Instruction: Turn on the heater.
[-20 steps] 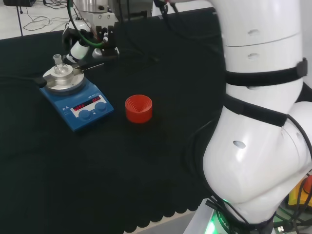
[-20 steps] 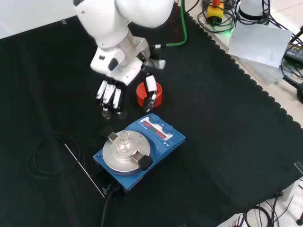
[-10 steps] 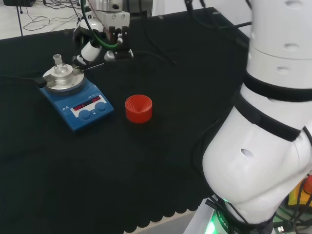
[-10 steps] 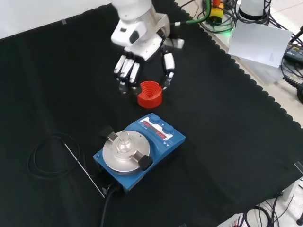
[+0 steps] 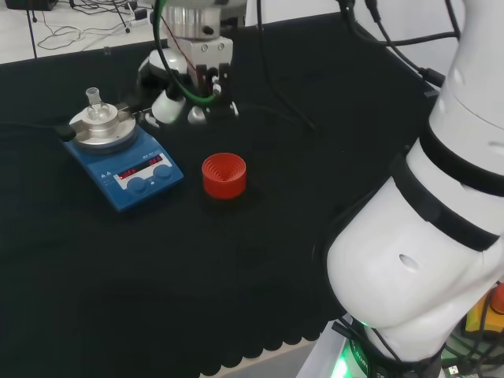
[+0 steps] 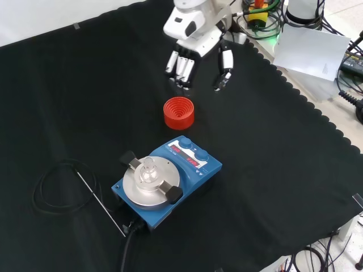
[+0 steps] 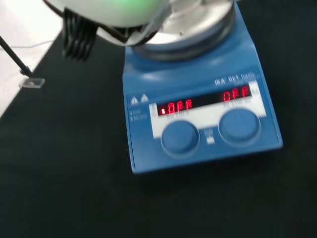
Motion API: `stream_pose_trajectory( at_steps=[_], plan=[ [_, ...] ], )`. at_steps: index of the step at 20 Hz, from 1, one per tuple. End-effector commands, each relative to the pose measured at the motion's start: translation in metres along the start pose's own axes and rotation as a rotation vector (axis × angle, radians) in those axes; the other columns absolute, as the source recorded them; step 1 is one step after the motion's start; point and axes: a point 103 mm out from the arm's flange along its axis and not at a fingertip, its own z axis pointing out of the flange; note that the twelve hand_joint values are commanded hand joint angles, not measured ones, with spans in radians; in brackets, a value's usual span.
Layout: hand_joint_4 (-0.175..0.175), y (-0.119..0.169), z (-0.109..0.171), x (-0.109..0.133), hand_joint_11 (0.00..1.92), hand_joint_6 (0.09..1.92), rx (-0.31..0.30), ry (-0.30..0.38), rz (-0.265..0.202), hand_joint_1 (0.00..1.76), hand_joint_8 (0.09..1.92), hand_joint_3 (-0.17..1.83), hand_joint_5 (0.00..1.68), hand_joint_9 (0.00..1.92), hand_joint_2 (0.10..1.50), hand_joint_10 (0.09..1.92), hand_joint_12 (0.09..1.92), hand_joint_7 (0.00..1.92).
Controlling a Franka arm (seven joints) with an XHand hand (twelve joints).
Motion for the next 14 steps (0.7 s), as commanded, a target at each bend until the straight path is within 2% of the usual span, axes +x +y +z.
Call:
stream_pose_trajectory(
  at_steps=[1, 3, 5, 6, 9, 12, 14],
  plan=[
    [-0.097, -0.03, 0.014, 0.003, 0.82, 0.78, 0.038, -0.054, 0.048, 1.05, 1.04, 0.74, 0.53, 1.17, 0.63, 0.82, 1.15, 1.05],
    [-0.136, -0.034, 0.019, 0.004, 1.17, 0.77, 0.046, -0.055, 0.05, 1.1, 1.19, 0.73, 0.54, 1.31, 0.64, 1.02, 1.02, 1.18],
    [-0.157, -0.034, 0.024, 0.005, 1.41, 0.77, 0.062, -0.041, 0.05, 1.12, 1.36, 0.72, 0.57, 1.44, 0.66, 1.26, 1.03, 1.31],
    [-0.162, -0.033, 0.026, 0.006, 1.47, 0.77, 0.07, -0.037, 0.048, 1.12, 1.41, 0.72, 0.58, 1.47, 0.67, 1.34, 1.05, 1.35],
    [-0.166, -0.027, 0.035, 0.012, 1.52, 0.77, 0.123, -0.043, 0.038, 1.12, 1.46, 0.72, 0.6, 1.51, 0.68, 1.42, 1.09, 1.39],
    [-0.131, -0.019, 0.045, 0.017, 1.52, 0.85, 0.184, -0.048, 0.027, 1.35, 1.69, 0.89, 0.48, 1.65, 0.72, 1.7, 1.35, 1.56],
    [-0.108, -0.014, 0.052, 0.019, 1.5, 0.88, 0.223, -0.046, 0.018, 1.44, 1.75, 1.0, 0.39, 1.68, 0.7, 1.79, 1.45, 1.61]
  ],
)
